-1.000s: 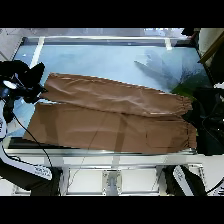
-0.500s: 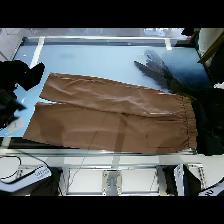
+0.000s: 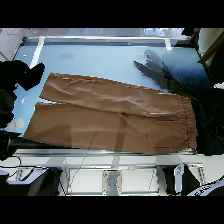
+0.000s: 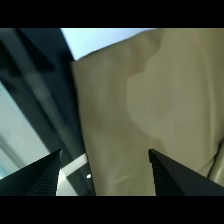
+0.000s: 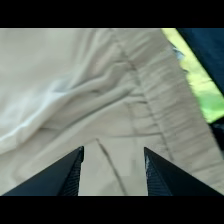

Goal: Fold the clothes and pants, and hang the long-sleeved shirts on hangers.

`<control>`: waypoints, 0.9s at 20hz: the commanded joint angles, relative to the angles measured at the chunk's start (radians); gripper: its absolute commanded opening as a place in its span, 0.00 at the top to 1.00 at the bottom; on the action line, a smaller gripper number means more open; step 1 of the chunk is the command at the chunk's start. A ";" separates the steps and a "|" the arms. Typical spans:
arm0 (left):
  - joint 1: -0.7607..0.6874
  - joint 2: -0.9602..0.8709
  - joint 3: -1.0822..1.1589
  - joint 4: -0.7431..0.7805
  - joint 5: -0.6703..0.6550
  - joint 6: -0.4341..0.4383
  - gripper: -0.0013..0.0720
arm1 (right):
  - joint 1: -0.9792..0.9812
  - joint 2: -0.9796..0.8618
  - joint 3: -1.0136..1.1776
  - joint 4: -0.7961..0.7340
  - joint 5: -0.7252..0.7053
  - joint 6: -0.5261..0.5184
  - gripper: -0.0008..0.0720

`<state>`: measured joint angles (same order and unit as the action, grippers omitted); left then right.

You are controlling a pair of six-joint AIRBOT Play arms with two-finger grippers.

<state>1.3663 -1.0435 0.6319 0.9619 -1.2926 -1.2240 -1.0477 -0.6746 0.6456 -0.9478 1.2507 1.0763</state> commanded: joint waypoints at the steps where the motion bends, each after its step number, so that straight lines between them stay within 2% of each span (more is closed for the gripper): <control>1: 0.130 -0.039 -0.017 -0.055 -0.020 0.105 0.17 | -0.005 0.000 0.001 0.065 0.023 -0.006 0.37; 4: 0.118 -0.160 -0.017 -0.185 -0.012 0.207 0.17 | -0.005 0.001 0.001 0.087 0.052 -0.005 0.37; 5: 0.116 -0.201 -0.017 -0.214 -0.003 0.212 0.24 | -0.005 0.001 0.001 0.095 0.070 -0.005 0.37; 6: 0.106 -0.240 -0.017 -0.240 -0.005 0.265 0.32 | -0.005 0.001 0.001 0.105 0.086 -0.005 0.37; 7: 0.092 -0.269 -0.017 -0.241 -0.004 0.294 0.32 | -0.005 0.001 0.001 0.114 0.099 -0.004 0.37; 14: 0.040 -0.347 -0.017 -0.237 0.095 0.298 0.32 | -0.005 0.001 0.001 0.162 0.129 0.010 0.37; 18: -0.054 -0.348 -0.017 -0.238 0.158 0.298 0.32 | -0.005 0.001 0.001 0.163 0.129 0.011 0.37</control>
<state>1.3666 -1.3838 0.6155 0.7200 -1.2003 -0.9318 -1.0523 -0.6746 0.6456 -0.7918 1.3731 1.0847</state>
